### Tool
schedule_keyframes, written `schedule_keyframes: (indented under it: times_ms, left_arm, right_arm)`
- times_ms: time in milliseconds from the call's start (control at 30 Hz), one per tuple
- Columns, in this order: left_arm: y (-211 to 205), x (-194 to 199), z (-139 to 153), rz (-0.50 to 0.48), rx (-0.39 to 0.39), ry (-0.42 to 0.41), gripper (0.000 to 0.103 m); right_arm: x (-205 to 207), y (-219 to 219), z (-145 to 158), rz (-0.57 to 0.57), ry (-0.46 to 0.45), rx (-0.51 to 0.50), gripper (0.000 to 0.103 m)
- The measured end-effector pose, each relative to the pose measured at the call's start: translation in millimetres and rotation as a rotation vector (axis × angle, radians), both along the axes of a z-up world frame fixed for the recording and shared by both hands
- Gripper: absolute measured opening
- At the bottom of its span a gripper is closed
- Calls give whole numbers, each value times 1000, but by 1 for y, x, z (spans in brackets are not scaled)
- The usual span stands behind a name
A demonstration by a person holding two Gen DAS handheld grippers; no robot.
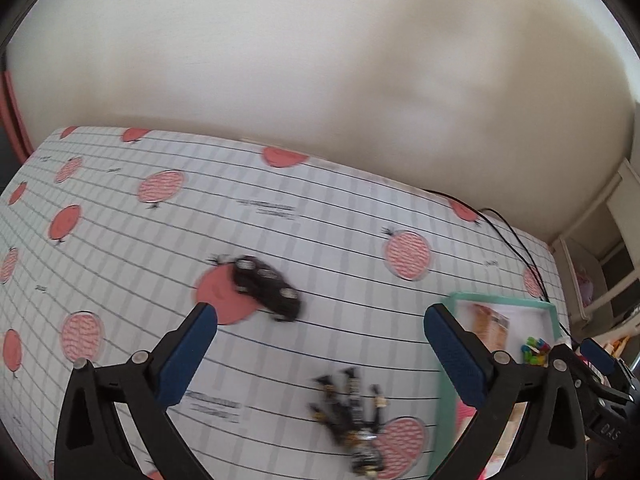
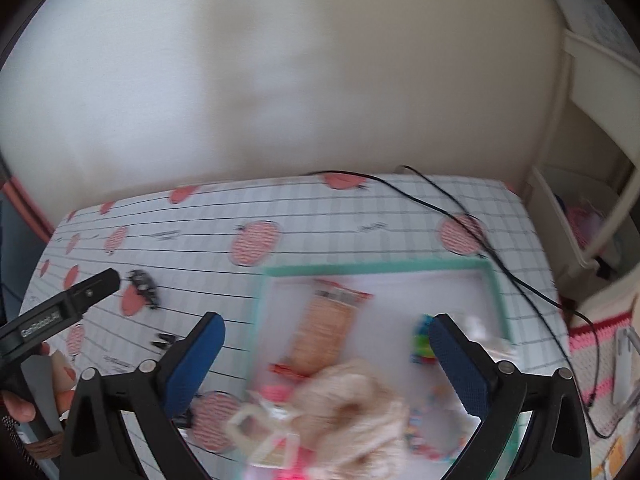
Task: Organize objects
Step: 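Withdraw both tools from the tray toward the black toy car and black hair clip, then grasp the black toy car with the left tool while the right tool grasps the black-and-gold hair clip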
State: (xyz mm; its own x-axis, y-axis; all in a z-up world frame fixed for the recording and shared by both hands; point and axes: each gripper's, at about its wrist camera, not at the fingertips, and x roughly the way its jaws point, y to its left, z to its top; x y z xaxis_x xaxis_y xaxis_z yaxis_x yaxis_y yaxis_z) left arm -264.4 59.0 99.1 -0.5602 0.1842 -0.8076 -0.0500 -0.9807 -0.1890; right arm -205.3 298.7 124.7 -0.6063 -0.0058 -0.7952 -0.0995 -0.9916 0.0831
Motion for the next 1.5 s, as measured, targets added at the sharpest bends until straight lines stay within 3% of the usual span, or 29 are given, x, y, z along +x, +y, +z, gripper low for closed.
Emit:
schedule_keyframes:
  times_ms: [267, 567, 1033, 1333, 1500]
  left_arm:
    - [-64, -5, 1, 76, -2, -13, 103]
    - [-107, -8, -8, 118, 15, -49, 103]
    - [-102, -18, -29, 89, 24, -89, 103]
    - [-81, -22, -38, 45, 22, -89, 103]
    - [-69, -26, -42, 20, 15, -82, 103]
  right_arm:
    - [-15, -75, -9, 122, -8, -13, 103]
    - [-23, -133, -51, 225, -108, 6, 103]
    - [-19, -154, -98, 263, -227, 78, 98]
    - [-21, -154, -106, 259, -244, 89, 78]
    - [-23, -150, -104, 244, -231, 95, 59]
